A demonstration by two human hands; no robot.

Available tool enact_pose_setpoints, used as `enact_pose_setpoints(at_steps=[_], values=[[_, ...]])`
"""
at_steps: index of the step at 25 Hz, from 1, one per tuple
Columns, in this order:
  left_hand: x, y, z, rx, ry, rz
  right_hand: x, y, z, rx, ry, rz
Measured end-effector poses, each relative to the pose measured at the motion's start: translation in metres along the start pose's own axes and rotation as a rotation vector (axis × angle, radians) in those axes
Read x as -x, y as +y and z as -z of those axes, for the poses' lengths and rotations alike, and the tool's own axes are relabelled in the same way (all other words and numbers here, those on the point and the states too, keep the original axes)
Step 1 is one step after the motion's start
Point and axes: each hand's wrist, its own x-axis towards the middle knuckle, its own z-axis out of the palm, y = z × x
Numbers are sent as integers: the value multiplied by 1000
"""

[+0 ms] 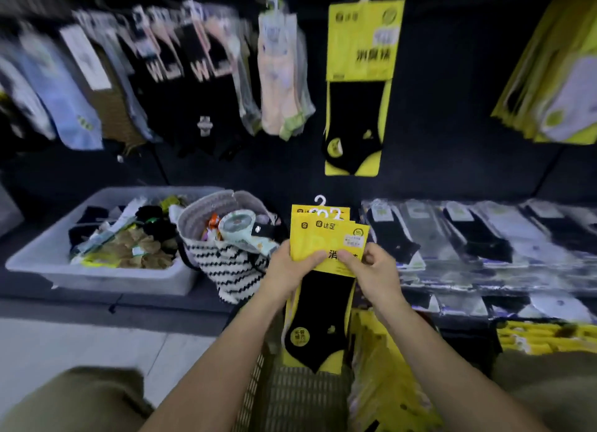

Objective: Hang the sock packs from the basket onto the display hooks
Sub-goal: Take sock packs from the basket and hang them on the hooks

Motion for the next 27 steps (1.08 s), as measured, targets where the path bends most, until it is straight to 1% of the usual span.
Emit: enact_pose_setpoints(at_steps=[2, 4, 7, 10, 12, 15, 17, 20, 24, 27], values=[[-9, 28, -10, 63, -46, -79, -12, -32, 15, -64, 11, 58], [-15, 55, -15, 132, -83, -163, -24, -64, 27, -75, 6, 109], [-29, 97, -13, 156, -66, -267, -43, -106, 36, -30, 11, 210], [-49, 143, -8, 74, 25, -405, -66, -142, 38, -53, 51, 252], [-61, 169, -2, 15, 123, -493, -83, -167, 40, -111, 104, 253], [-73, 199, 12, 19, 279, -589, -107, -204, 41, -193, 144, 294], [-78, 208, 23, 63, 350, -606, -120, -222, 41, -187, 160, 330], [-83, 213, 34, 111, 393, -621, -135, -236, 36, -134, 168, 375], [-87, 218, 38, 99, 395, -637, -142, -235, 27, -50, 158, 391], [-88, 219, 39, 78, 370, -644, -145, -228, 24, 1, 160, 363]])
